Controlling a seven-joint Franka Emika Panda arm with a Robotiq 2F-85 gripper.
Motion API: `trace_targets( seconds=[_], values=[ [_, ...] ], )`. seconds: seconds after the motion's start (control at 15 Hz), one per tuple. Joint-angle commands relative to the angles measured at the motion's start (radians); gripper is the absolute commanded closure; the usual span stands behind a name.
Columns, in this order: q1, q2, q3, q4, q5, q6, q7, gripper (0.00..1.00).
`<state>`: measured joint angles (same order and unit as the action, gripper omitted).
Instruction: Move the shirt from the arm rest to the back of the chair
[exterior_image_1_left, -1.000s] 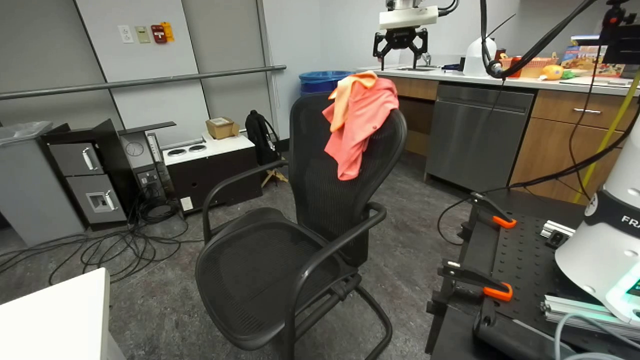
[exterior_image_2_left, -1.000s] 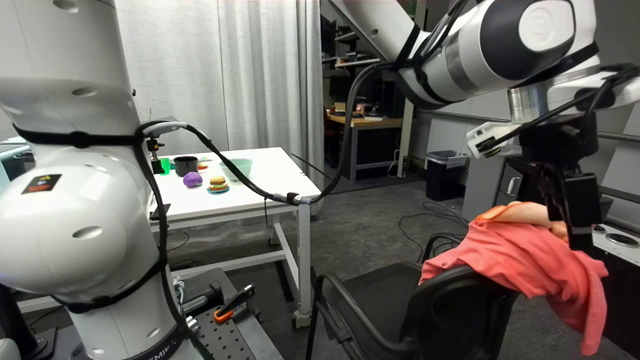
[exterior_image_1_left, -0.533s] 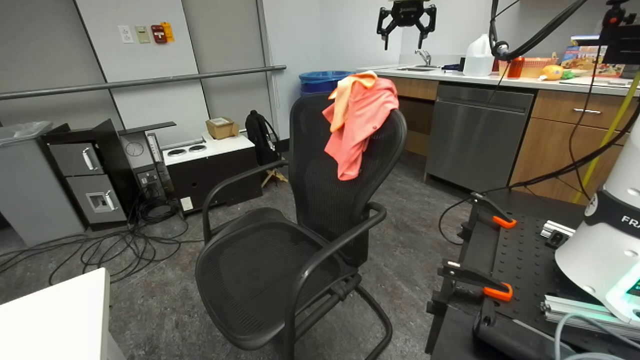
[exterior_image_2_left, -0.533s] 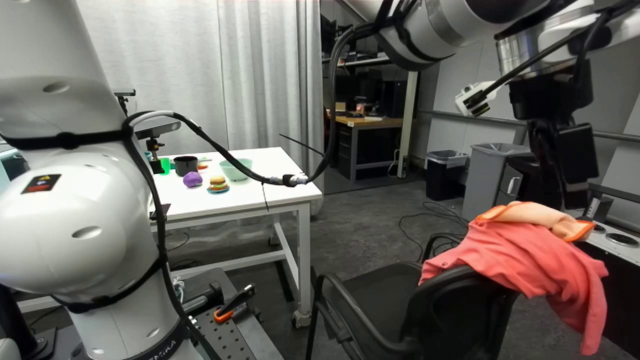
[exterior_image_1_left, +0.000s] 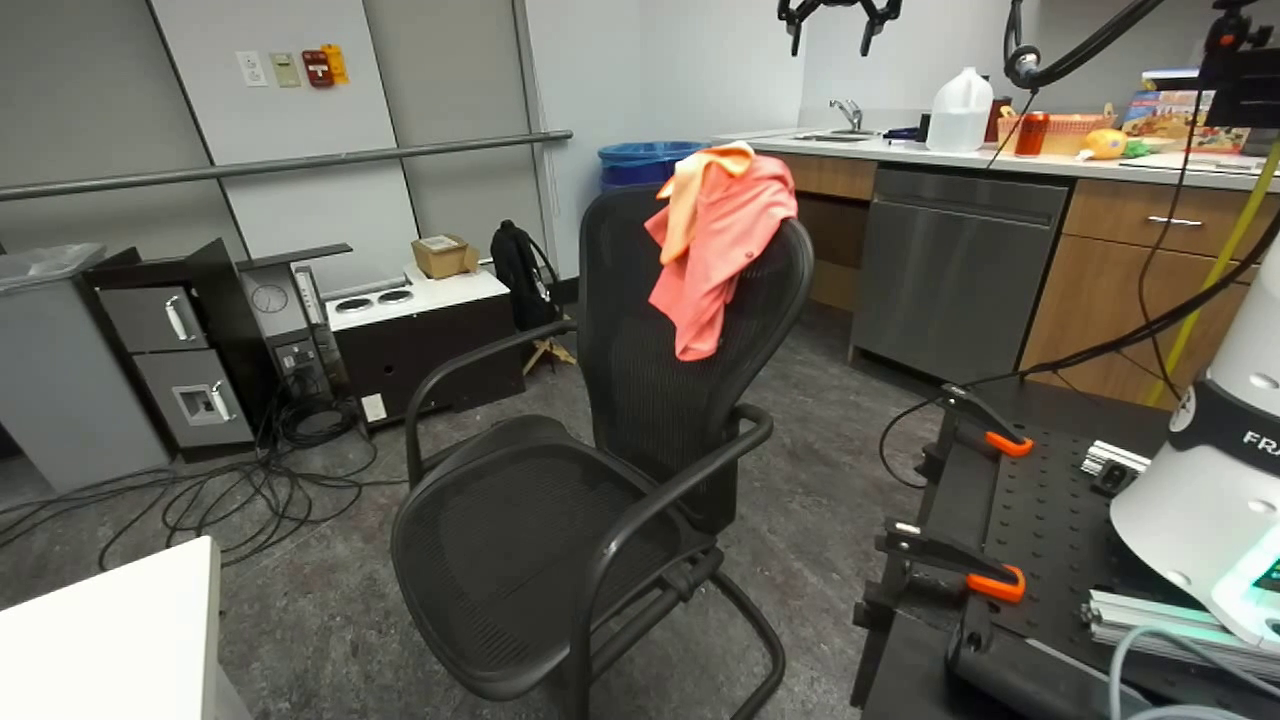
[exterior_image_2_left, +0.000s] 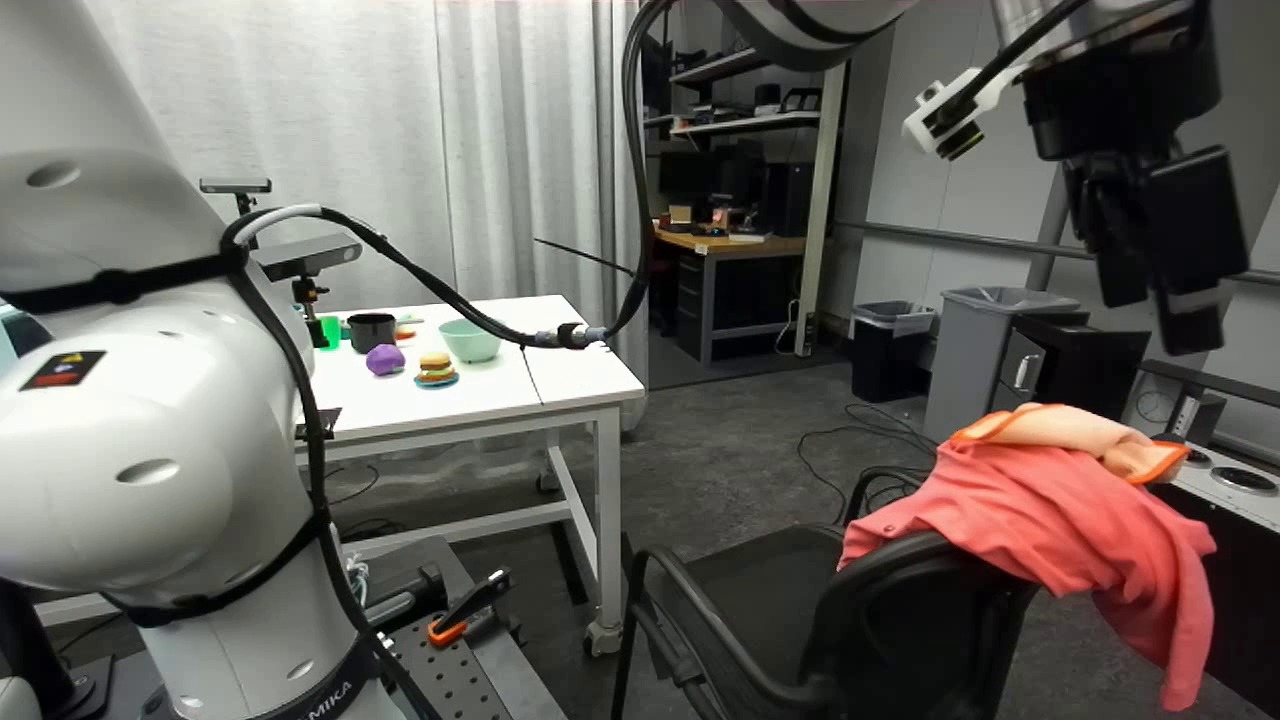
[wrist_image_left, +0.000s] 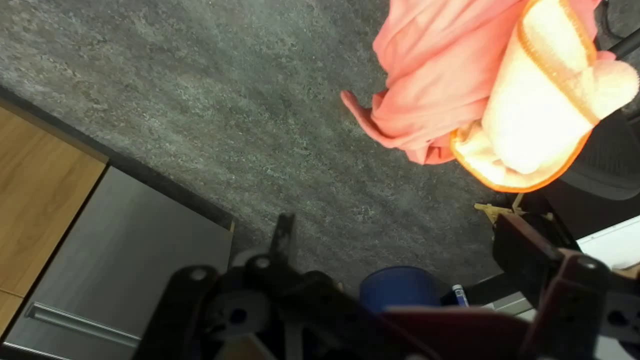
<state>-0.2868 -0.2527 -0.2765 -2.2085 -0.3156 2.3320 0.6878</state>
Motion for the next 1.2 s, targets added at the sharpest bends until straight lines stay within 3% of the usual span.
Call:
trace_targets(
  seconds=[0.0, 0.33, 0.73, 0.8, 1.13],
  values=[
    [-0.057, -0.064, 0.001, -0.014, 0.025, -0.028, -0.09, 0.0],
    [-0.09, -0.102, 0.003, -0.01, 0.065, -0.032, -0.162, 0.0],
    [-0.089, -0.14, -0.016, -0.021, 0.194, -0.022, -0.262, 0.0],
    [-0.102, -0.092, 0.012, 0.002, 0.155, -0.005, -0.222, 0.0],
    [-0.104, -0.108, 0.006, -0.004, 0.178, -0.005, -0.236, 0.0]
  ],
)
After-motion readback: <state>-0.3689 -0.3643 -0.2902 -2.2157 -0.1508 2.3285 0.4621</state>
